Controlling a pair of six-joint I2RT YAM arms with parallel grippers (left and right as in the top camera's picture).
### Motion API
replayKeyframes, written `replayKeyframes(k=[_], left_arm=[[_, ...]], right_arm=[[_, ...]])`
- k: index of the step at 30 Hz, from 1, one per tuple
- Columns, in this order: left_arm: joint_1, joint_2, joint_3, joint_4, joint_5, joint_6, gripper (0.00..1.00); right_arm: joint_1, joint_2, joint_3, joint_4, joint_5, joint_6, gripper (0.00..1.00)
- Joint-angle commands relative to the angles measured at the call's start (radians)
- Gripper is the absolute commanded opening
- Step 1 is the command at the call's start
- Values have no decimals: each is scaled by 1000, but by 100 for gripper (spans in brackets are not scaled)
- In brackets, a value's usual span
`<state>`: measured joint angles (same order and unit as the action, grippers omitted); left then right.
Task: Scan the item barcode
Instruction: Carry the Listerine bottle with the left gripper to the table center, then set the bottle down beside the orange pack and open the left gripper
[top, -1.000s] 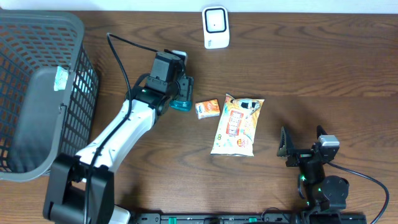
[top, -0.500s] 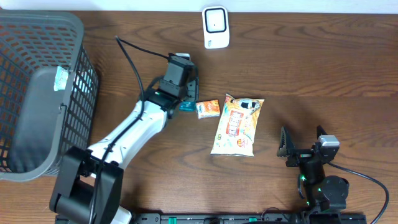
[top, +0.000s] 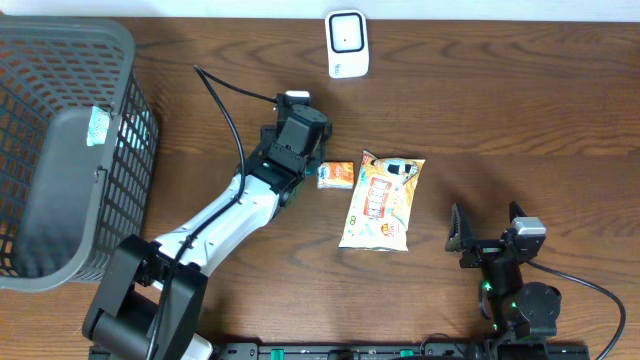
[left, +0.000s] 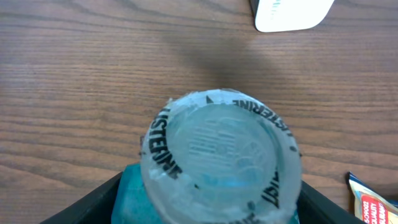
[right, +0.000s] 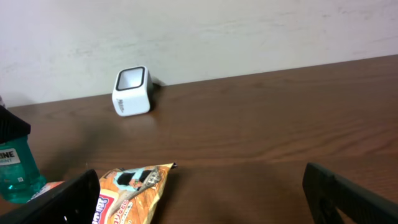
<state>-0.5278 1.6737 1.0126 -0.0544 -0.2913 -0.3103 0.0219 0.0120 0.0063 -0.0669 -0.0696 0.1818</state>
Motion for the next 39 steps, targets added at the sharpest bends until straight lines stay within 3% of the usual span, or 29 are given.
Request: replayKeyframes(k=[1,7,27,29,31,32,34,39], left_arm=[[-11,-8,-25,-8,-40,-10,59],[-40,-8,-25,-8,-44,-10,75],[-80,-9,-25,-18,-89,-10,77],[-79,-16,-25,-15,-100,-9,81],[-79,-35,-25,-15,-134,0,85],[-79,-63,-25,-14,-164,8,93],[-76,-109,-24,-14,-190,50,99],[-9,-265,29,-90,-191,120,98]], right_arm=[[4,-6,-1,-4,8,-7,99],[4,-6,-1,-4,8,-7,99],[4,-6,-1,-4,8,-7,99],[4,-6,-1,-4,8,-7,99],[4,-6,-1,-4,8,-7,99],[4,-6,-1,-4,8,-7,99],[4,-6,-1,-4,8,-7,99],[4,-6,-1,-4,8,-7,99]])
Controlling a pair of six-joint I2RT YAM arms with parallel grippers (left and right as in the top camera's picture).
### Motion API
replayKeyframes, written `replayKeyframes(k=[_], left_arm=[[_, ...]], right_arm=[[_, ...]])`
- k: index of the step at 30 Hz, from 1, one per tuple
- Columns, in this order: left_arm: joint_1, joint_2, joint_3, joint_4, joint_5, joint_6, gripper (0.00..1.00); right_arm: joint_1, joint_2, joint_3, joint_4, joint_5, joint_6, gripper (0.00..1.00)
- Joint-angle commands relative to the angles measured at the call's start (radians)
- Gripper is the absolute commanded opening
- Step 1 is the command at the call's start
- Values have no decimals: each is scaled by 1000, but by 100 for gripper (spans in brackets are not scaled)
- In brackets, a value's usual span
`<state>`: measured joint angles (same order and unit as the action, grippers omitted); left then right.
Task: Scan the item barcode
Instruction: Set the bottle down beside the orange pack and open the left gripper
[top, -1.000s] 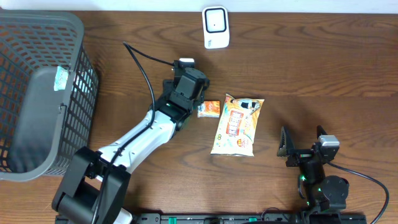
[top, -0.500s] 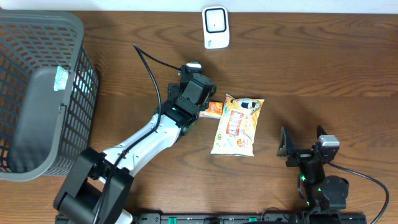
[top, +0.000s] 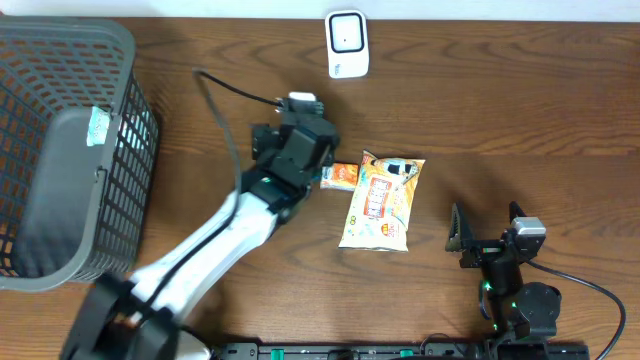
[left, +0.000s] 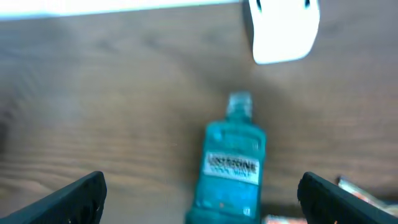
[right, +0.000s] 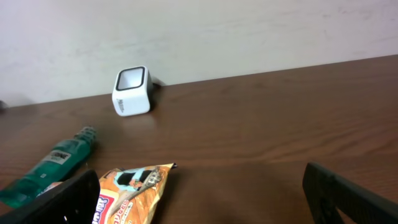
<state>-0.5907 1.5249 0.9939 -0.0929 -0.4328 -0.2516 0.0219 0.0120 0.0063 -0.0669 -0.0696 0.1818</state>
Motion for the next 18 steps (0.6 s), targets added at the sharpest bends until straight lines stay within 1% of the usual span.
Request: replayKeyframes(k=[1,3,6,10,12,14,18], left_arm=[[83,-149,77,-105,-41,61,98],[151,-200,149,-212,9,61,98],[289,-244,285,-375,121,60,98],[502,-251,486,-539,339,59,98],[606,-251,557,-576,436,37,98],[708,-251,602,-596,494,-18,98],[920,-243,614,-618,638,-137,98]], right_arm=[[4,-6,-1,-4,8,-7,99],[4,-6,-1,-4,8,-7,99],[4,-6,-1,-4,8,-7,99],[4,-6,-1,-4,8,-7,99],[4,-6,-1,-4,8,-7,99],[4,-6,-1,-4,8,-7,99],[4,-6,-1,-4,8,-7,99]])
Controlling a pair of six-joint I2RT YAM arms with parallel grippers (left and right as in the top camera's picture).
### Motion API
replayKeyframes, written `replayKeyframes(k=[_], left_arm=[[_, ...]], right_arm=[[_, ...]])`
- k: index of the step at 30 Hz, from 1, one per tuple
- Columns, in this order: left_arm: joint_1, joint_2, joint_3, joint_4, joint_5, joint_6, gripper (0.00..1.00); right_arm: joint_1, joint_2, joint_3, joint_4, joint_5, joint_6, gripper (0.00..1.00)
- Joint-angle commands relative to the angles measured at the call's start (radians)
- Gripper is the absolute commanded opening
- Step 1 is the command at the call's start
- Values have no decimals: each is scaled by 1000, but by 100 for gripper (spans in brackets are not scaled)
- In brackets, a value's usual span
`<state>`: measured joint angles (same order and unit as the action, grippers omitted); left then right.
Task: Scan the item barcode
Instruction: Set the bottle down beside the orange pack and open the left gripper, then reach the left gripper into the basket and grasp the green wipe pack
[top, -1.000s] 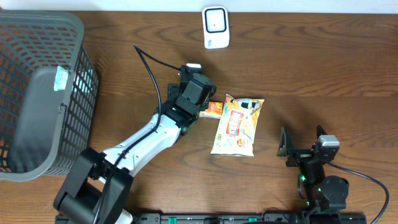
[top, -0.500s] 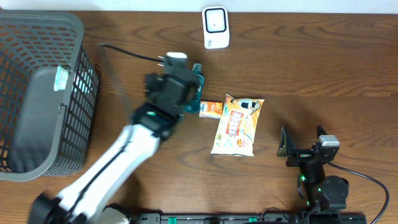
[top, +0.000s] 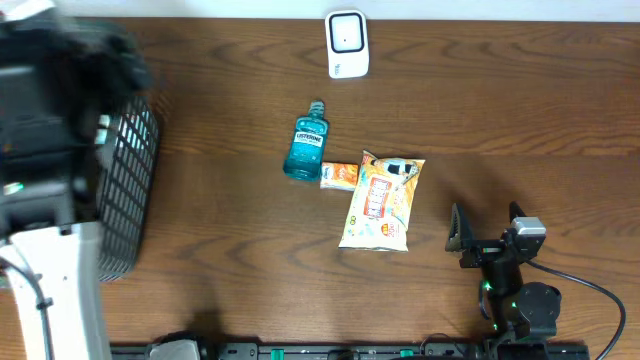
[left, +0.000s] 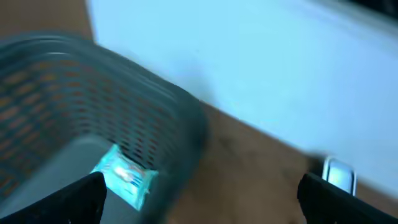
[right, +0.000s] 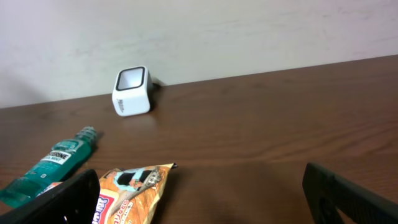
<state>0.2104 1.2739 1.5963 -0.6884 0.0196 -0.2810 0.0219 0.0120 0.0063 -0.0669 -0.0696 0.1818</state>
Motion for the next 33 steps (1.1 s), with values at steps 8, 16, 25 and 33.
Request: replayKeyframes(k=[8,16,25,33], left_arm=[[352,182,11,-49,426,-169,98],[367,422,11,-11,425,-170,98],[369,642,11,27,398,-165,98],[369,786,11,39,388,-158,98]], right_arm=[[4,-6,-1,-4,8,-7,99],[4,-6,-1,-4,8,-7,99],[4,-6,-1,-4,8,-7,99],[4,-6,-1,-4,8,-7,99]])
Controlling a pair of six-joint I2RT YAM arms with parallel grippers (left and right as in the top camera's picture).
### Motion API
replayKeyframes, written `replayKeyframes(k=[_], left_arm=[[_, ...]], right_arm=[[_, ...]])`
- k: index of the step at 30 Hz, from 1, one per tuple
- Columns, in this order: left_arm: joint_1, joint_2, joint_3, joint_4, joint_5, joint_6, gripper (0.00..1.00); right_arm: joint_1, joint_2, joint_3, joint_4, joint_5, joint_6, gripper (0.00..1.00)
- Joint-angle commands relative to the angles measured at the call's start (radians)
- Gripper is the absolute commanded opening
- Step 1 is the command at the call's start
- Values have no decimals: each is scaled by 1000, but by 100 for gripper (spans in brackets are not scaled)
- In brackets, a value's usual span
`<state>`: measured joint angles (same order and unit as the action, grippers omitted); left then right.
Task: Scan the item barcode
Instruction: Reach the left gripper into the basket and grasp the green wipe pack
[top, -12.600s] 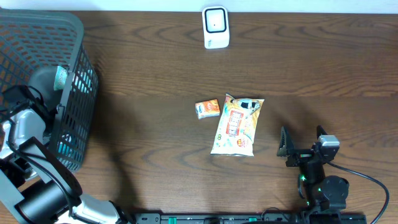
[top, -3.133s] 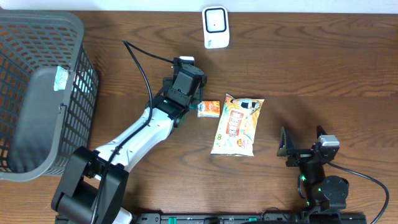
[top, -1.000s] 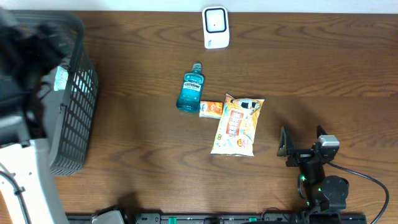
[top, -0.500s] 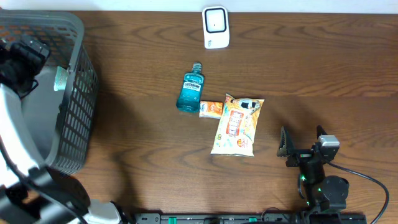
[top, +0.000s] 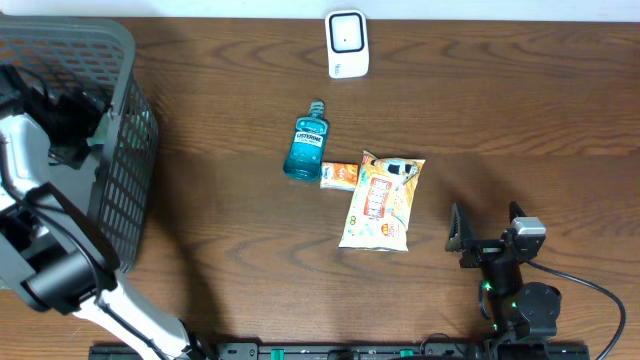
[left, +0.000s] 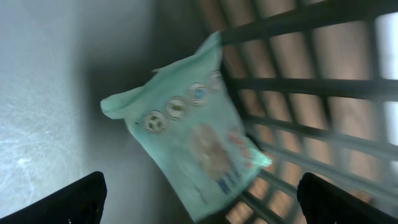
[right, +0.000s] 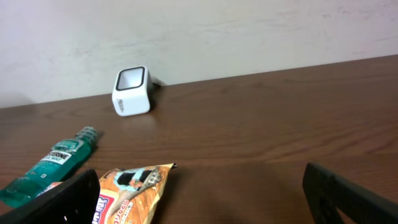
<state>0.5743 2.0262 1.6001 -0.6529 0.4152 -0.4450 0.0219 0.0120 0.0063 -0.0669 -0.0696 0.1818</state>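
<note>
My left gripper (left: 199, 202) is open, down inside the grey mesh basket (top: 120, 60), with its fingers (left: 78, 199) wide apart. Close in front of it a mint-green packet (left: 189, 146) leans against the basket's mesh wall, touching nothing of the gripper. In the overhead view the left gripper (top: 72, 125) covers that packet. The white scanner (top: 347, 42) stands at the table's far edge. My right gripper (right: 199, 202) rests open near the front edge and holds nothing.
A teal mouthwash bottle (top: 305, 146) lies on the table below the scanner. Beside it are a small orange packet (top: 338, 175) and an orange snack bag (top: 380, 200). The basket's tall walls enclose the left arm.
My left gripper was above the basket's rim looking down at the green packet. Now it is low inside the basket, close to that packet. Nothing on the table moved.
My left gripper first held the mouthwash bottle upright beside the small orange packet. Then the bottle lay on the table and the gripper was open above it. After that the arm was over the basket, and now the gripper is inside it. The right arm stayed still.
</note>
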Motion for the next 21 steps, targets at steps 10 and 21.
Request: replayKeyframes(k=[10,21], left_arm=[[5,99,3,4,-71,6,98],[2,101,-32,42,-173,44,98]], right_arm=[[4,-6,-1,-4,8,-7,99],[4,-6,-1,-4,8,-7,99]])
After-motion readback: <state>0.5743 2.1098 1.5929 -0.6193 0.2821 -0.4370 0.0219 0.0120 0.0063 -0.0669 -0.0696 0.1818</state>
